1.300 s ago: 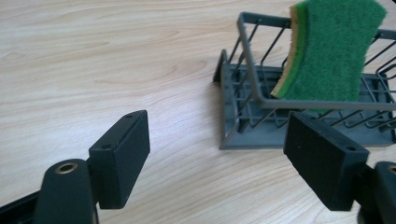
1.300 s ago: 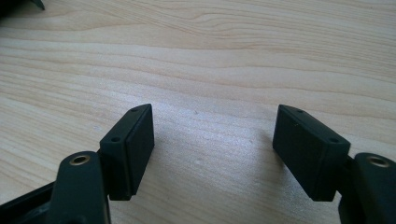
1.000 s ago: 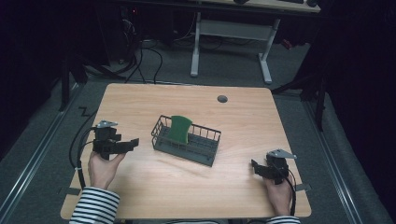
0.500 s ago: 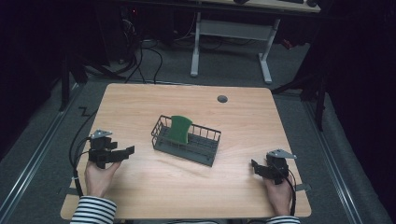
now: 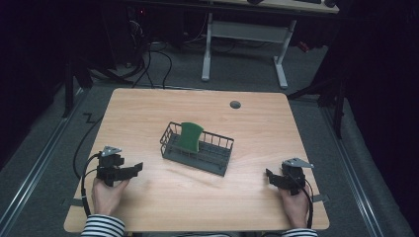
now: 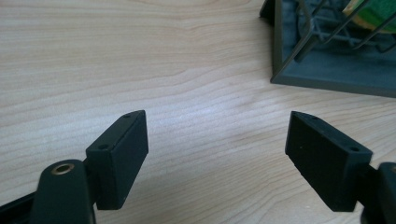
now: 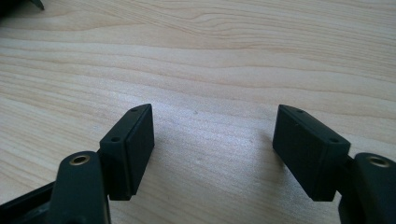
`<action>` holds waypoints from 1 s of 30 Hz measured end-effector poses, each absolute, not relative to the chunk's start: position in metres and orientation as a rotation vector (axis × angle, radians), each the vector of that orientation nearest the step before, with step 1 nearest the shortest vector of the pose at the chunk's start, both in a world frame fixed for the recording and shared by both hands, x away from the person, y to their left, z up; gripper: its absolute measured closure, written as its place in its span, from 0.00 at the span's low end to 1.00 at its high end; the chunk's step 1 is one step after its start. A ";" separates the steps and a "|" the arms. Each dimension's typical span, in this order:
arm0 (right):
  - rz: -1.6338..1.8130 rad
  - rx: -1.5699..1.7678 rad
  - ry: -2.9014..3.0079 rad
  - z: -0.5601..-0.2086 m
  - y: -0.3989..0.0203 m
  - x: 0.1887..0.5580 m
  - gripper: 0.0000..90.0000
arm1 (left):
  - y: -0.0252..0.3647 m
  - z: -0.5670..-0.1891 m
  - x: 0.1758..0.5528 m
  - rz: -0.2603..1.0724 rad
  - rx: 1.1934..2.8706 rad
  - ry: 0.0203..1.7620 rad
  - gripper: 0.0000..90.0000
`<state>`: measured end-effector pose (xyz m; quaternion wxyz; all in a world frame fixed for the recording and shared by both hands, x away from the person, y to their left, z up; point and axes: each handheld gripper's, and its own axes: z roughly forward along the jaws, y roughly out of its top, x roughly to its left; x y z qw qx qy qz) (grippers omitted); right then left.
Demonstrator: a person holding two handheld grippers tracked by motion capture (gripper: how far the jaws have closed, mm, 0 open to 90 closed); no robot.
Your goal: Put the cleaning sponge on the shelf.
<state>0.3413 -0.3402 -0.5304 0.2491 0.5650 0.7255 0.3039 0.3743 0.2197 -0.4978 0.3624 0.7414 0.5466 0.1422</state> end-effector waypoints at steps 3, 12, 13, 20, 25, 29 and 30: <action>0.828 1.539 1.977 -0.530 -0.340 0.341 0.33 | 0.218 -0.504 0.373 0.384 1.927 1.419 0.24; 0.827 1.539 1.976 -0.530 -0.340 0.341 0.33 | 0.213 -0.521 0.376 0.401 1.941 1.462 0.25; 0.827 1.539 1.976 -0.530 -0.340 0.341 0.33 | 0.211 -0.522 0.377 0.411 1.947 1.470 0.25; 0.827 1.538 1.977 -0.530 -0.340 0.341 0.33 | 0.204 -0.527 0.379 0.464 1.959 1.464 0.25; 0.827 1.539 1.976 -0.530 -0.340 0.341 0.33 | 0.199 -0.530 0.381 0.508 1.965 1.448 0.26; 0.827 1.539 1.976 -0.530 -0.340 0.341 0.33 | 0.195 -0.534 0.380 0.573 1.969 1.415 0.26; 0.827 1.539 1.976 -0.530 -0.340 0.341 0.33 | 0.195 -0.537 0.379 0.597 1.947 1.394 0.25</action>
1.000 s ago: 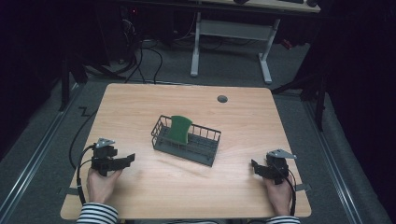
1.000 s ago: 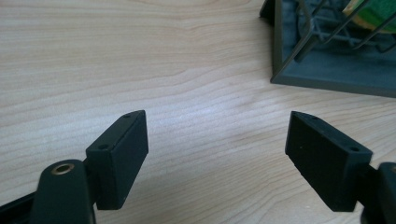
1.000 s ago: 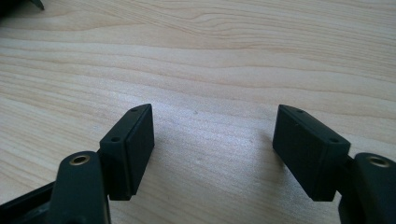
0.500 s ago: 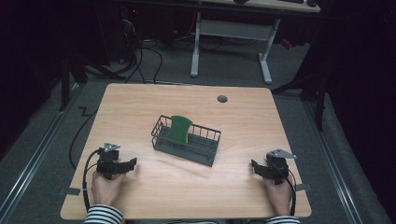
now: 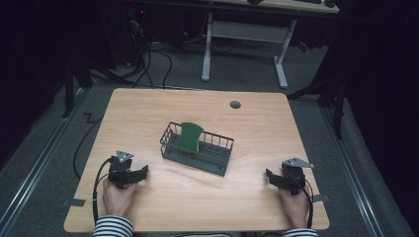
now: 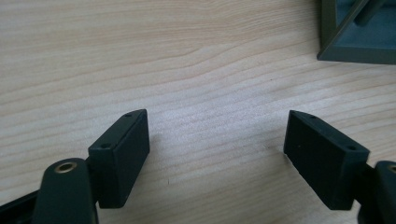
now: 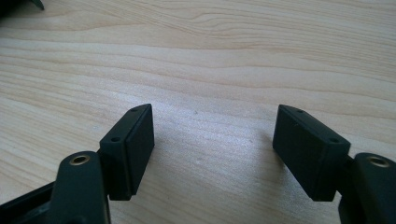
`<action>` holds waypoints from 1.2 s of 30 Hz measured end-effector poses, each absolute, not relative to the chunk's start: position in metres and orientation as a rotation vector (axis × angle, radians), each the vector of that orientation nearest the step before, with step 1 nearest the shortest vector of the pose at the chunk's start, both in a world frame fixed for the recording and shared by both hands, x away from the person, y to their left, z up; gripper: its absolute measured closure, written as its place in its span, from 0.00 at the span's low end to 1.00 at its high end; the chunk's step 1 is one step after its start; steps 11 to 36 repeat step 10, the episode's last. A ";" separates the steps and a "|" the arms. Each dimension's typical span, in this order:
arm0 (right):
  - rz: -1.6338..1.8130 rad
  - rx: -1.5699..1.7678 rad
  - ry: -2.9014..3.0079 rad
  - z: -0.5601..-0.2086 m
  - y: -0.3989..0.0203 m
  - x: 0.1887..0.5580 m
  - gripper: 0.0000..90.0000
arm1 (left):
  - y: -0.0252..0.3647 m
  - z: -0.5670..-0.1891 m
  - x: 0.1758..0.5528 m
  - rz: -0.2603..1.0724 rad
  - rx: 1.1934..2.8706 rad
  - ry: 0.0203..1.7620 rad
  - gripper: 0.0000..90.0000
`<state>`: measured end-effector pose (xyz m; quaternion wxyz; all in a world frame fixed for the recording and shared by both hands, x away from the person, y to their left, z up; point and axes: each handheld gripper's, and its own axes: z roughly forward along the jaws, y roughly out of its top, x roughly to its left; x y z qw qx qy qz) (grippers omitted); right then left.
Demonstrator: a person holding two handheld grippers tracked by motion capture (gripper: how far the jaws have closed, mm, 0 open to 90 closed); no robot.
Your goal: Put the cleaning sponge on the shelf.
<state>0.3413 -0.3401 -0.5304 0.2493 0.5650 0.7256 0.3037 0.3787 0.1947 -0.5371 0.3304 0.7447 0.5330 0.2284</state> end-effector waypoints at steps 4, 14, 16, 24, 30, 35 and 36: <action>0.827 1.539 1.976 -0.530 -0.340 0.341 0.32 | 0.195 -0.537 0.378 0.598 1.938 1.403 0.27; 0.827 1.538 1.977 -0.530 -0.340 0.341 0.32 | 0.195 -0.537 0.378 0.597 1.938 1.403 0.27; 0.827 1.538 1.977 -0.530 -0.340 0.341 0.32 | 0.195 -0.537 0.378 0.597 1.938 1.403 0.27; 0.827 1.538 1.977 -0.530 -0.340 0.341 0.32 | 0.195 -0.537 0.378 0.597 1.938 1.403 0.27; 0.827 1.538 1.977 -0.530 -0.340 0.341 0.32 | 0.195 -0.537 0.378 0.597 1.938 1.403 0.27; 0.827 1.538 1.977 -0.530 -0.340 0.341 0.32 | 0.195 -0.537 0.378 0.597 1.938 1.403 0.27; 0.827 1.538 1.977 -0.530 -0.340 0.341 0.32 | 0.195 -0.537 0.378 0.597 1.938 1.403 0.27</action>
